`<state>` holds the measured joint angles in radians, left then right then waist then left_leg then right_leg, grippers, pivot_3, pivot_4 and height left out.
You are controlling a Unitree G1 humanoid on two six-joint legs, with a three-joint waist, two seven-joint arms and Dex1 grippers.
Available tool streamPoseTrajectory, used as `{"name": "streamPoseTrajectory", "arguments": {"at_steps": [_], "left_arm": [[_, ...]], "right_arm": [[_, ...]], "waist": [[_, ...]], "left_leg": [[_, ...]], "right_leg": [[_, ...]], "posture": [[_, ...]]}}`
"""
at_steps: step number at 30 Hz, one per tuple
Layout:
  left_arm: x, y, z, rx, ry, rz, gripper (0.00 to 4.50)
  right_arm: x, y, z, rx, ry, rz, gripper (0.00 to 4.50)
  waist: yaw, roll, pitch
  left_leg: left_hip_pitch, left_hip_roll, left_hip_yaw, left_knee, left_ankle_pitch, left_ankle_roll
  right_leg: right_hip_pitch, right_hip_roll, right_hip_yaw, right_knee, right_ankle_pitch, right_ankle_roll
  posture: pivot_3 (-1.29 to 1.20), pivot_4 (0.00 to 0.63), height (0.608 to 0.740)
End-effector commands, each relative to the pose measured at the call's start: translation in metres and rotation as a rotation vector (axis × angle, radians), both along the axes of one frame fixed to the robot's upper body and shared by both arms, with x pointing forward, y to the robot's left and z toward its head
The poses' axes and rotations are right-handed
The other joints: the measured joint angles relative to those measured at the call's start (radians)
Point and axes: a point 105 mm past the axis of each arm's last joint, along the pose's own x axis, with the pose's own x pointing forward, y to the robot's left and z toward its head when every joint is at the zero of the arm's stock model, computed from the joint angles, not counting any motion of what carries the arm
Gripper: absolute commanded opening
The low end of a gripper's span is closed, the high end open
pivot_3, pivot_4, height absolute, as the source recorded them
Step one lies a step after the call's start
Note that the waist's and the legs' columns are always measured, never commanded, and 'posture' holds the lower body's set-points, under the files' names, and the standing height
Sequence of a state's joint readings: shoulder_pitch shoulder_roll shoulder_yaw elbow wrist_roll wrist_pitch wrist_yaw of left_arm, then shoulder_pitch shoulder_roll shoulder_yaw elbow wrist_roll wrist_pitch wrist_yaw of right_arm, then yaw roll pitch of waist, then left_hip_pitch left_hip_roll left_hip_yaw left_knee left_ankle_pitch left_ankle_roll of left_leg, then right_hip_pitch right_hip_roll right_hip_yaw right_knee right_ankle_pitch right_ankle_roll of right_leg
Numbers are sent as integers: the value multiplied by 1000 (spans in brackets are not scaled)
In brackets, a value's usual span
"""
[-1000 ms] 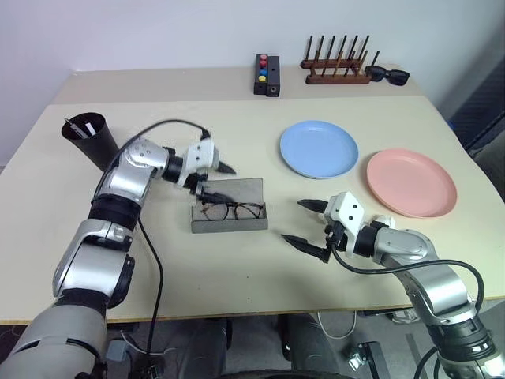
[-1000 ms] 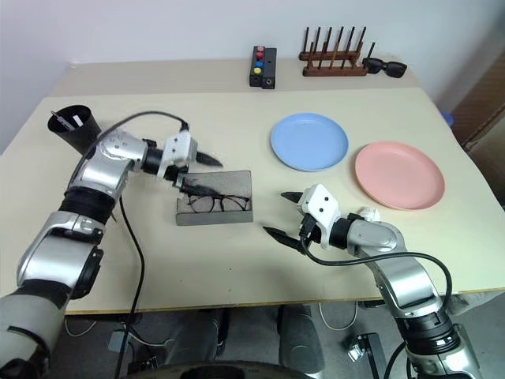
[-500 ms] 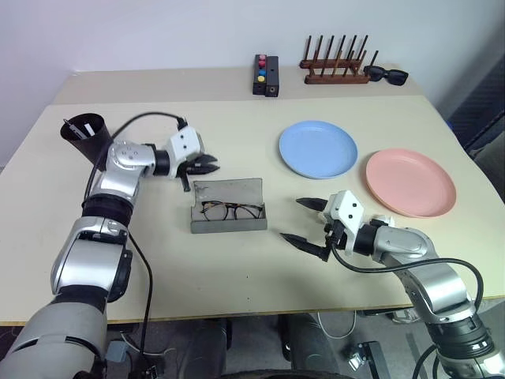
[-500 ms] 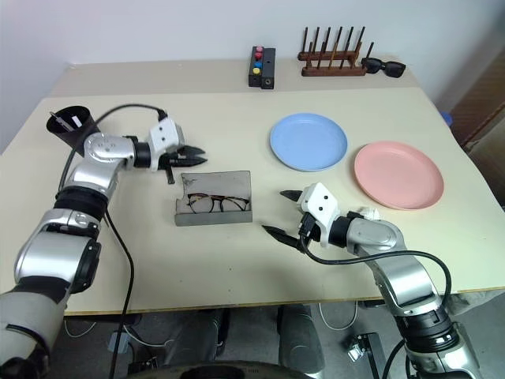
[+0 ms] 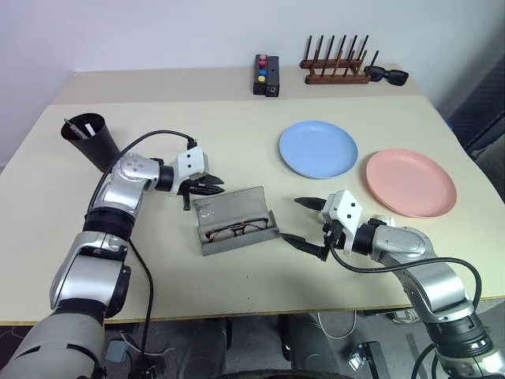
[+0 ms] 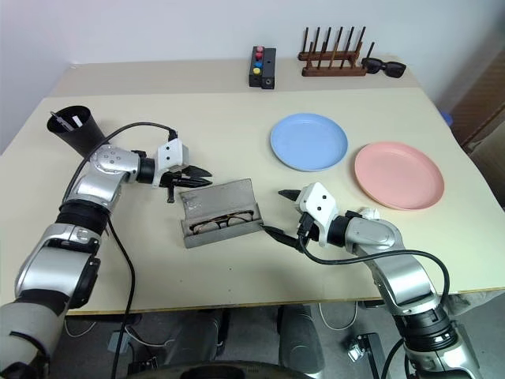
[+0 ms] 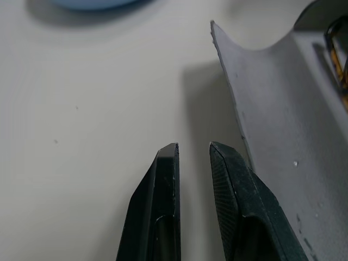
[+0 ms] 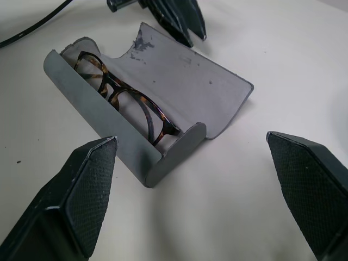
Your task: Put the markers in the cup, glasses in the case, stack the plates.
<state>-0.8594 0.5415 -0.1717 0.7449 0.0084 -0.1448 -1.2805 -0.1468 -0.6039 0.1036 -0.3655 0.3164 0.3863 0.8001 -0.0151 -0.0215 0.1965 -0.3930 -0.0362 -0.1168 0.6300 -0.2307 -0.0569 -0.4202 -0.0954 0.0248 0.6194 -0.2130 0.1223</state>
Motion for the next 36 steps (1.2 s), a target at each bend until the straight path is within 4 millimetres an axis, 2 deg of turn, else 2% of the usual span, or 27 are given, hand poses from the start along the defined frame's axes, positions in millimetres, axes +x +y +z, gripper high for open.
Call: {"name": "streamPoseTrajectory", "arguments": {"at_steps": [1, 4, 11, 19, 24, 30, 33, 36], "left_arm": [[7, 11, 6, 5, -61, 70, 873], [11, 17, -1, 58, -75, 109, 873], [-13, 9, -11, 67, 9, -27, 873], [-31, -3, 6, -61, 83, -98, 873], [-53, -15, 7, -75, 112, -178, 873], [-74, -25, -12, -24, 143, -217, 873], [-76, -25, -23, 10, 132, -204, 873], [-73, -24, -24, 6, 114, -182, 873]], "right_arm": [[0, 4, 7, 11, -37, 20, 4500], [0, 4, 8, 10, -39, 23, 4500], [1, 4, 9, 9, -40, 26, 4500], [0, 3, 9, 8, -42, 21, 4500], [0, 3, 9, 7, -41, 20, 4500], [1, 4, 9, 6, -41, 23, 4500], [1, 4, 10, 6, -42, 25, 4500], [2, 3, 10, 5, -43, 25, 4500]], "waist": [[-1, 0, 0], [-2, 0, 0], [-1, 0, 0], [0, 0, 0], [-4, 0, 0], [-1, 0, 0], [1, 1, 0], [2, 1, 0]], "left_leg": [[0, 0, 0, 0, 0, 0], [0, 0, 0, 0, 0, 0], [0, 0, 0, 0, 0, 0], [0, 0, 0, 0, 0, 0], [0, 0, 0, -1, 0, 0], [0, 0, 0, 0, 0, 0], [1, 0, 0, 0, 0, 0], [1, 0, 0, 0, 0, 0]], "right_leg": [[0, 0, 0, 0, 0, 0], [0, 0, 0, 0, 0, 0], [0, 0, 0, 0, 0, 0], [0, 0, 0, 0, 0, 0], [0, 0, 0, 0, 0, 0], [0, 0, 0, 0, 0, -1], [0, 0, 0, 0, -1, -1], [1, 0, 0, -1, -1, -3]], "posture": [[0, 150, 739], [0, 150, 739], [0, 150, 739], [0, 150, 739], [0, 150, 739], [0, 150, 739], [0, 150, 739], [0, 150, 739]]}}
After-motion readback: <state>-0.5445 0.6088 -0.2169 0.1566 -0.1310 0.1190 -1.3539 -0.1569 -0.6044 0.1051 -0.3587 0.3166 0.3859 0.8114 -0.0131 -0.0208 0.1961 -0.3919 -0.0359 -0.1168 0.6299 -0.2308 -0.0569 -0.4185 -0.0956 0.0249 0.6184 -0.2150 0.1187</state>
